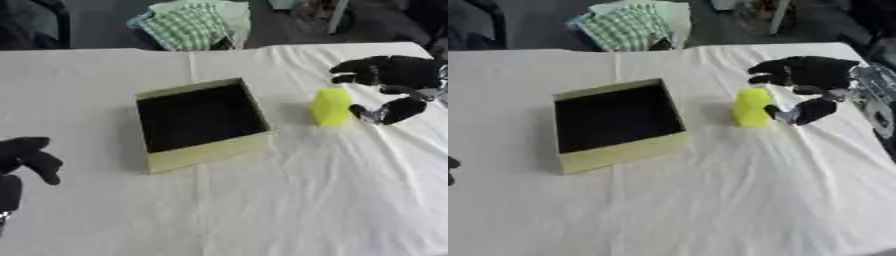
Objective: Pick up objects on the table and place them in the box.
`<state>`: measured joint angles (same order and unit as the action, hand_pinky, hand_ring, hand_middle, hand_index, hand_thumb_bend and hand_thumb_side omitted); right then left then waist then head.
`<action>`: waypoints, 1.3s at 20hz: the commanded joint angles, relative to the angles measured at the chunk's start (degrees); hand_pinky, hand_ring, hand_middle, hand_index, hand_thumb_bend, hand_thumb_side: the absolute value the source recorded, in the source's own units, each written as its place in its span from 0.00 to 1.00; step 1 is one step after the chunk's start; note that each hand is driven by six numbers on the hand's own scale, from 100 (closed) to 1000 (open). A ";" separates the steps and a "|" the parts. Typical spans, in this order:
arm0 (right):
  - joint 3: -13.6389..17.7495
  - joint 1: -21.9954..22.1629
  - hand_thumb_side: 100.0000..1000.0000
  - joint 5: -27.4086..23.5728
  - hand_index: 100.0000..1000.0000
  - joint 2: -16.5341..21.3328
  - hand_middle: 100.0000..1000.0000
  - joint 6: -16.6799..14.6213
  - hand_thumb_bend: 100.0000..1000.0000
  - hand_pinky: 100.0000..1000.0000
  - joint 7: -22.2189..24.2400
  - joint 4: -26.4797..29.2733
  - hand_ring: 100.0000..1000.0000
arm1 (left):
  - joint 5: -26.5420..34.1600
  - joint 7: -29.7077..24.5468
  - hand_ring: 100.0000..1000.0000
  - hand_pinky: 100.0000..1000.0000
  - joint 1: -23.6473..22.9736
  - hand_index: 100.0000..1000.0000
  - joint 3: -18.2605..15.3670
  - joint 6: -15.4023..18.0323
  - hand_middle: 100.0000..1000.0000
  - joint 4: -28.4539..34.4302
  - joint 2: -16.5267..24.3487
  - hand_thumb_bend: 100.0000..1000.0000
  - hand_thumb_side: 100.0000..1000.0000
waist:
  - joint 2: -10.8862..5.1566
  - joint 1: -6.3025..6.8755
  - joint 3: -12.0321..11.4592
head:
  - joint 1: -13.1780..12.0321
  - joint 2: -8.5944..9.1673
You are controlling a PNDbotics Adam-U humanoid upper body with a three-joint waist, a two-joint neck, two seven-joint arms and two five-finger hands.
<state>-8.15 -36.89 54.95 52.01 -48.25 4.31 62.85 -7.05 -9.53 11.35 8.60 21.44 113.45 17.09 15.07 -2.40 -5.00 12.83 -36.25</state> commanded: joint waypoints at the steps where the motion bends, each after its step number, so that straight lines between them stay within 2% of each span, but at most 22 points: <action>1: 1.04 -1.31 0.91 0.25 1.00 1.12 0.99 -0.04 0.00 0.87 -0.19 -0.91 0.99 | -0.15 -0.22 0.38 0.55 0.28 0.77 0.07 -0.02 0.43 1.14 0.62 0.00 0.78 | -1.02 0.02 0.05 | 0.26 -0.33; 17: 1.30 -1.88 0.93 0.02 1.00 -0.28 0.99 -0.11 0.00 0.86 1.17 -3.54 0.98 | -0.46 -0.70 0.38 0.55 0.20 0.77 0.06 -0.09 0.44 1.14 0.45 0.00 0.79 | -0.90 0.03 -0.03 | 0.46 -0.32; 26: 2.11 -2.58 0.91 0.57 1.00 -0.85 0.98 0.39 0.00 0.85 0.94 -5.53 0.98 | -0.58 -0.77 0.38 0.55 0.20 0.78 0.10 0.10 0.44 1.14 0.40 0.00 0.79 | -0.73 0.22 -0.25 | 0.74 -0.37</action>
<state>-6.99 -38.37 55.26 49.61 -48.05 5.28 57.31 -7.45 -10.24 11.19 8.61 21.37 113.45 17.04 15.17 -2.17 -5.28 13.35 -36.26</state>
